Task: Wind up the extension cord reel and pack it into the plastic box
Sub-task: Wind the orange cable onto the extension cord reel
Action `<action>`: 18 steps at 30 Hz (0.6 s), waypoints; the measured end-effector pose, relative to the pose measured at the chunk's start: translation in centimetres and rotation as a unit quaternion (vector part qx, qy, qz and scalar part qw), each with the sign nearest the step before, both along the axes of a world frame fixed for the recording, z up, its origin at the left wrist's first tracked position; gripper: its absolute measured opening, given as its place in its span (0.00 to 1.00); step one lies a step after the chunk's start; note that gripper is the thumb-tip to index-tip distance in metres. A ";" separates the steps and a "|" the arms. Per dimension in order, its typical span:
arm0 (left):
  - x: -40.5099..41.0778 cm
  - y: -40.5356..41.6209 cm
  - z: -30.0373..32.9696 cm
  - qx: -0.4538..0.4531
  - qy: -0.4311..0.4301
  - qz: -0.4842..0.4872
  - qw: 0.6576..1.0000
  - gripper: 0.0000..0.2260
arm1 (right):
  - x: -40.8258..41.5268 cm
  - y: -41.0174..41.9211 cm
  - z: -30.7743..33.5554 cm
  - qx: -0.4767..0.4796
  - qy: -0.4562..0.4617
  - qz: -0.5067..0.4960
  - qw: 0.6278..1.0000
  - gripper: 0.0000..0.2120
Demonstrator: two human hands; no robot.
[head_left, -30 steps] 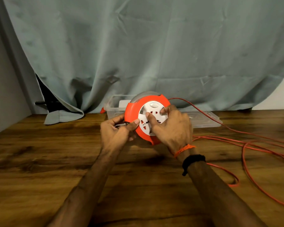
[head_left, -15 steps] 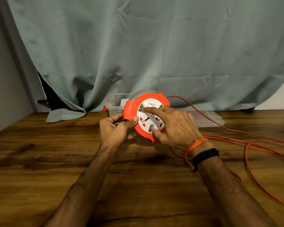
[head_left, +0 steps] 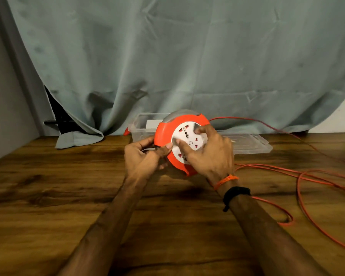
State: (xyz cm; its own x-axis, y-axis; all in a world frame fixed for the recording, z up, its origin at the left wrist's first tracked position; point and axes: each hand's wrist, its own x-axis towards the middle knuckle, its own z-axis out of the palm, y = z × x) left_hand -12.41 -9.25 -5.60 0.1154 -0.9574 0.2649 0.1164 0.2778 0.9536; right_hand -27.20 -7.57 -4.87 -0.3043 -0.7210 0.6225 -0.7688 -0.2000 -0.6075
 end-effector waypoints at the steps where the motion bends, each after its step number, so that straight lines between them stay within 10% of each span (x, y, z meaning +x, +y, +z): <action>1: -0.2 0.1 0.0 -0.006 -0.002 0.002 1.000 0.20 | 0.4 -0.2 0.1 0.010 -0.068 -0.012 0.998 0.28; 5: -0.6 0.6 0.1 -0.019 -0.003 -0.006 1.000 0.21 | 0.8 -0.6 0.2 0.066 -0.295 0.042 0.952 0.28; 10: -0.5 0.5 0.2 -0.014 -0.005 0.003 1.000 0.19 | 1.0 -0.6 0.3 0.072 -0.280 0.055 0.956 0.27; 18: 0.2 -0.1 0.1 0.014 0.011 0.010 1.000 0.19 | -0.9 0.6 1.1 -0.035 0.202 -0.048 0.978 0.25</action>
State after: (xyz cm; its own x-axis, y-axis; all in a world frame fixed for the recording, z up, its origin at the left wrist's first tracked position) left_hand -12.25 -9.39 -5.46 0.1390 -0.9620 0.2351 0.1317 0.2532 0.9584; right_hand -28.10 -6.99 -3.75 -0.0872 -0.6519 0.7533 -0.9604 -0.1458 -0.2374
